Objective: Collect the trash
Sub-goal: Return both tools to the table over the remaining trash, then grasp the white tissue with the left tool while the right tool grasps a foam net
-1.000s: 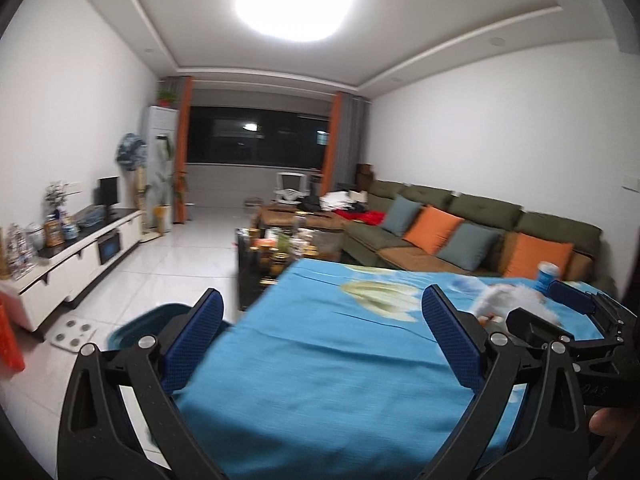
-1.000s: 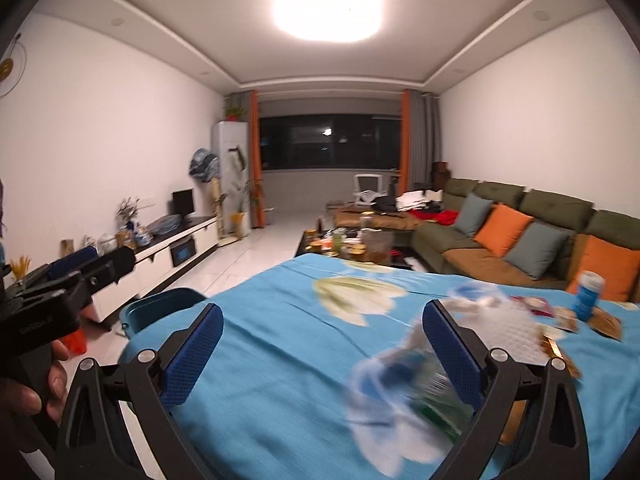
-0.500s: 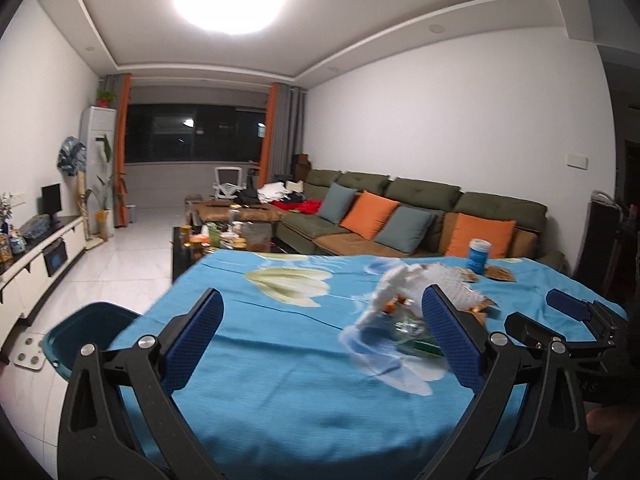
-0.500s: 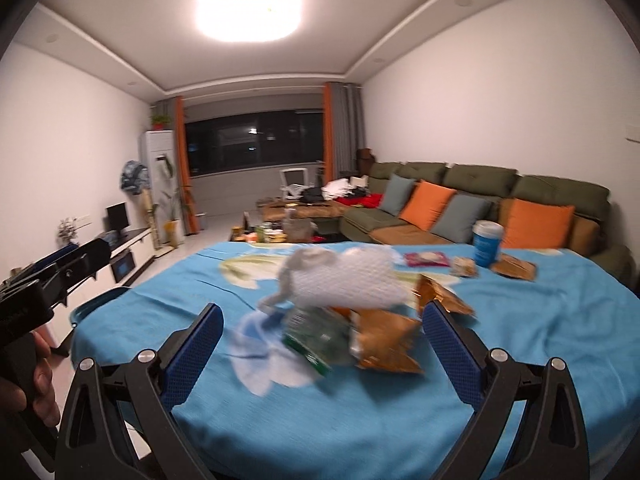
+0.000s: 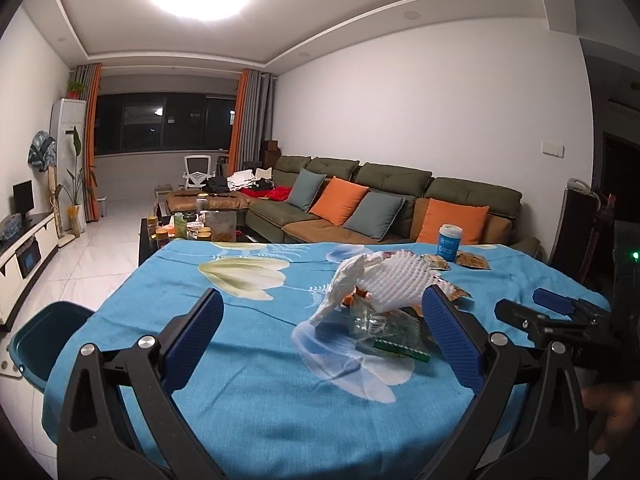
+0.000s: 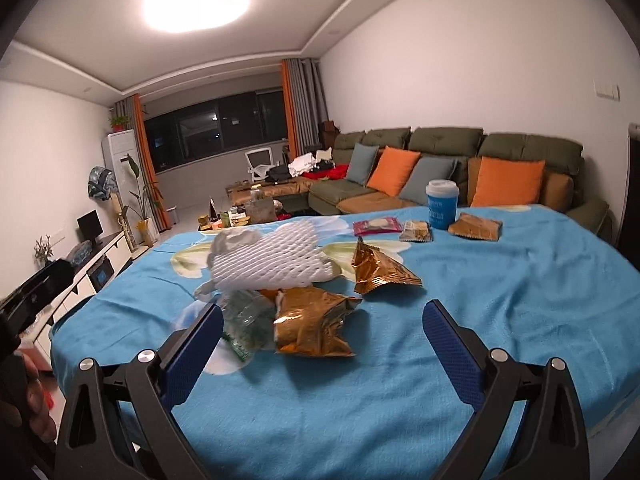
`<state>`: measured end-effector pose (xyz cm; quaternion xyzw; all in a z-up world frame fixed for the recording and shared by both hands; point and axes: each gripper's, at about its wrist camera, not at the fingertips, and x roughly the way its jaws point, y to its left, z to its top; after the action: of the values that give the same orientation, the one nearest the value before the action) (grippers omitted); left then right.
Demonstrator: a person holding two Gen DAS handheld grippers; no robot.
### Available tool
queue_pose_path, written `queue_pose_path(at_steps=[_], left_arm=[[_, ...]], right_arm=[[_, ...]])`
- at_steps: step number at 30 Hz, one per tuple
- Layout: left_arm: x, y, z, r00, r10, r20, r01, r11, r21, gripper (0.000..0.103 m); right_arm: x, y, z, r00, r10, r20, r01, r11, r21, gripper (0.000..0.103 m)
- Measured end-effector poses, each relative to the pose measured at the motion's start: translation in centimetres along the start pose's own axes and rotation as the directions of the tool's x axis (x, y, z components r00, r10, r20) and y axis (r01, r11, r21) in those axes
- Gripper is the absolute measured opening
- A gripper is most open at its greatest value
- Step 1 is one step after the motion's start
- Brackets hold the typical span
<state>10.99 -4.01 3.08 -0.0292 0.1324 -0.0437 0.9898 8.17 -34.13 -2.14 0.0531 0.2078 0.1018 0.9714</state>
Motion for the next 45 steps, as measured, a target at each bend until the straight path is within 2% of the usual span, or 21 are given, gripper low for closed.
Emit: queue_pose_path(at_steps=[10, 14, 19, 26, 29, 31, 33, 37, 38, 39, 40, 42, 45], left_arm=[[5.6, 0.2, 1.4, 0.999, -0.03, -0.039, 0.031, 0.999, 0.019, 0.097], [8.2, 0.4, 1.9, 0.997, -0.05, -0.059, 0.051, 0.999, 0.015, 0.097], [10.4, 0.6, 2.3, 0.997, -0.052, -0.063, 0.054, 0.998, 0.024, 0.097], [14.0, 0.6, 2.2, 0.991, -0.086, -0.102, 0.09, 0.996, 0.029, 0.097], [15.5, 0.6, 2.1, 0.987, -0.104, -0.122, 0.108, 0.994, 0.028, 0.097], [16.5, 0.6, 2.0, 0.984, -0.117, -0.137, 0.123, 0.992, 0.031, 0.097], [17.4, 0.7, 2.0, 0.981, -0.125, -0.15, 0.131, 0.991, 0.029, 0.097], [19.1, 1.1, 2.1, 0.974, -0.144, -0.177, 0.149, 0.989, 0.018, 0.097], [19.3, 1.4, 2.1, 0.972, -0.148, -0.182, 0.153, 0.988, 0.012, 0.097], [19.6, 1.6, 2.1, 0.971, -0.151, -0.185, 0.154, 0.988, 0.003, 0.097], [20.0, 2.0, 2.1, 0.969, -0.151, -0.195, 0.153, 0.988, -0.008, 0.097], [21.0, 3.1, 2.1, 0.966, -0.149, -0.211, 0.146, 0.989, -0.03, 0.097], [22.8, 4.3, 2.3, 0.96, -0.152, -0.234, 0.138, 0.987, -0.076, 0.097]], right_arm=[[5.3, -0.5, 2.3, 0.994, 0.076, -0.079, -0.075, 0.997, 0.022, 0.096], [8.2, -0.1, 3.2, 0.983, 0.134, -0.125, -0.131, 0.991, 0.031, 0.095], [10.9, 0.2, 3.6, 0.966, 0.18, -0.186, -0.173, 0.983, 0.054, 0.078], [12.2, -0.1, 3.2, 0.947, 0.218, -0.237, -0.201, 0.975, 0.094, 0.04], [12.2, -0.4, 2.9, 0.943, 0.221, -0.248, -0.199, 0.974, 0.112, 0.033], [12.4, -0.6, 2.8, 0.938, 0.23, -0.261, -0.204, 0.971, 0.124, 0.032], [12.2, -0.4, 2.7, 0.935, 0.233, -0.267, -0.206, 0.97, 0.126, 0.025], [12.7, -0.6, 2.7, 0.922, 0.261, -0.286, -0.223, 0.962, 0.157, 0.025], [12.7, -0.8, 2.8, 0.922, 0.261, -0.287, -0.221, 0.961, 0.165, 0.032], [12.6, -0.9, 2.9, 0.924, 0.26, -0.28, -0.219, 0.961, 0.172, 0.048], [12.5, -1.2, 3.1, 0.925, 0.27, -0.266, -0.225, 0.956, 0.187, 0.069], [12.1, -1.1, 3.6, 0.931, 0.27, -0.246, -0.229, 0.956, 0.184, 0.069], [12.7, -0.8, 4.3, 0.923, 0.291, -0.253, -0.25, 0.951, 0.183, 0.069]])
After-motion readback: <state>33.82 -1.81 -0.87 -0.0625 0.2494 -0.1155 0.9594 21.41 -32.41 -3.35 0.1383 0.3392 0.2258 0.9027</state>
